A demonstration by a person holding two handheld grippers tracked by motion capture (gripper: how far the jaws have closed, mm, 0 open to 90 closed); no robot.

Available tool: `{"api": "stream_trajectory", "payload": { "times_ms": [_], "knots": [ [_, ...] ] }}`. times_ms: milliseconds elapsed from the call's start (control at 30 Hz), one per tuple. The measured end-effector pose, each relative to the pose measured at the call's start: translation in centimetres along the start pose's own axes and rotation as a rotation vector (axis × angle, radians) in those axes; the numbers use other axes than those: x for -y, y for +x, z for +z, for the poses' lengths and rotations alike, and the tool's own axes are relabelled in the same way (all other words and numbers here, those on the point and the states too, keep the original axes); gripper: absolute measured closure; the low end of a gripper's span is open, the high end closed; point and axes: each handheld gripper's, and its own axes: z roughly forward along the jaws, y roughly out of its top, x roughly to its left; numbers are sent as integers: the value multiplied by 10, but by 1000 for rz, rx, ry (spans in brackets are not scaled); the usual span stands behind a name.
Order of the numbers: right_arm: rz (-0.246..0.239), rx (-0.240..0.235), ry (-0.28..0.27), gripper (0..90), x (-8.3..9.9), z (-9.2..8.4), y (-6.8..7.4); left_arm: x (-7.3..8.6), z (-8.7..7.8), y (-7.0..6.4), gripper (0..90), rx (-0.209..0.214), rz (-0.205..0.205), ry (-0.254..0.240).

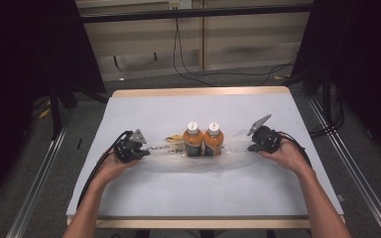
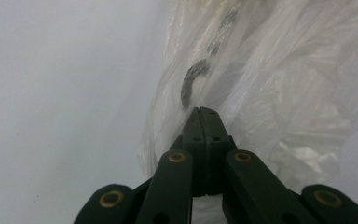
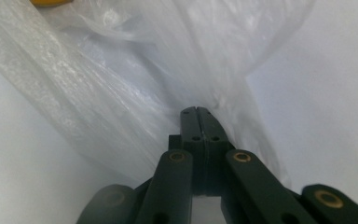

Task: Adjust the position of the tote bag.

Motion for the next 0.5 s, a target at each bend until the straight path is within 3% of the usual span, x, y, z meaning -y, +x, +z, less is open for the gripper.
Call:
{"api": "stream_trajectory", "payload": {
  "times_ms": [133,200,500],
  "knots": [
    [22,0,2,900,6,-3,-1,3,0,1,900,8,-29,-14],
    [29,1,8,900,8,-5,0,3,-1,1,900,4,-23,-8],
    [5,23,11,900,10,-6,3,5,-3,2,900,13,-44,-10]
  ]
}}
